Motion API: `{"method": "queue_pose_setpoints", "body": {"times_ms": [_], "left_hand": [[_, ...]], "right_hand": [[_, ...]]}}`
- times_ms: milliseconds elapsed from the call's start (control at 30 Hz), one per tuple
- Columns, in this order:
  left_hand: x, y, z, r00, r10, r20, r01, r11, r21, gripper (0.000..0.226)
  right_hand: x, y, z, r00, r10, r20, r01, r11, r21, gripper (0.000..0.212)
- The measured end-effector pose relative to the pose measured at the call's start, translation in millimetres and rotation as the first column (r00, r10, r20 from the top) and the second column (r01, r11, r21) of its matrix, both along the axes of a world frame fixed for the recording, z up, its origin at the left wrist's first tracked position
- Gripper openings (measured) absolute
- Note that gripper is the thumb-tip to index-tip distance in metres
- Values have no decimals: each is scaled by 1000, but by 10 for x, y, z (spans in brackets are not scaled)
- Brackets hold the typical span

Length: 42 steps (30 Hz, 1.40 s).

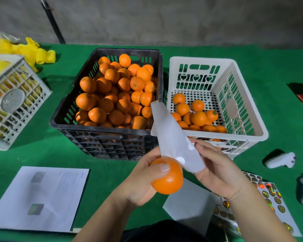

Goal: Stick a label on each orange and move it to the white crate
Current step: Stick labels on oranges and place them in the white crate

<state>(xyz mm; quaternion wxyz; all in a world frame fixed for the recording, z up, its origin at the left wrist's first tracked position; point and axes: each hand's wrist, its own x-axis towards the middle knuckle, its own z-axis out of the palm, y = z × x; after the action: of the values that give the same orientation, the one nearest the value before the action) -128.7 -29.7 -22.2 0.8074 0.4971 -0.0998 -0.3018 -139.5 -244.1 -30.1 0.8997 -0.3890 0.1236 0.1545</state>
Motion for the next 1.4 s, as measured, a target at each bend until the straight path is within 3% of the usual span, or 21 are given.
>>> {"method": "queue_pose_setpoints", "body": {"times_ms": [100,167,233,300,400,500,633,700,833,967,1133,1233,1300,1400], "left_hand": [[12,19,5,999,15,-33,-16,1000,-21,61],[20,17,-14,996,62,-66,-65,997,-40,60],[27,-3,3,984,138,-115,-141,990,-17,42],[23,-53,4,967,184,-174,-186,983,6,23],[11,-161,24,928,260,-265,-253,965,61,28],[-22,-251,77,946,223,-236,-229,973,1,37],[-49,-239,-33,956,180,-231,-193,981,-36,49],[-36,-227,-81,950,176,-258,-193,980,-39,44],[-10,-229,-99,894,227,-386,-259,965,-34,43],[-38,-273,-62,873,241,-425,-264,965,5,45],[-27,-298,-108,863,293,-412,-276,956,101,55],[27,-311,-216,855,398,-333,-318,908,272,43],[54,-295,-263,854,440,-279,-347,879,327,35],[79,-240,-329,876,402,-267,-316,896,312,47]], "right_hand": [[17,-6,60,995,-99,-19,99,995,-20,25],[34,-19,103,975,-220,26,220,945,-243,16],[20,-37,177,915,-350,200,401,739,-542,12],[-45,-38,280,816,-370,445,578,505,-641,11],[-190,177,437,736,-125,666,645,430,-632,5],[-270,425,378,653,209,728,666,300,-683,9],[-283,480,241,659,418,625,613,184,-769,18],[-285,424,215,635,512,578,621,107,-776,22],[-289,362,108,617,646,450,645,-87,-759,53],[-267,337,-87,685,613,393,564,-105,-819,81],[-297,274,-176,709,540,453,522,29,-852,67],[-214,171,-123,682,438,586,608,105,-787,66],[-62,47,-70,671,375,640,663,83,-744,67],[247,-198,20,690,376,619,660,24,-751,66]]}}
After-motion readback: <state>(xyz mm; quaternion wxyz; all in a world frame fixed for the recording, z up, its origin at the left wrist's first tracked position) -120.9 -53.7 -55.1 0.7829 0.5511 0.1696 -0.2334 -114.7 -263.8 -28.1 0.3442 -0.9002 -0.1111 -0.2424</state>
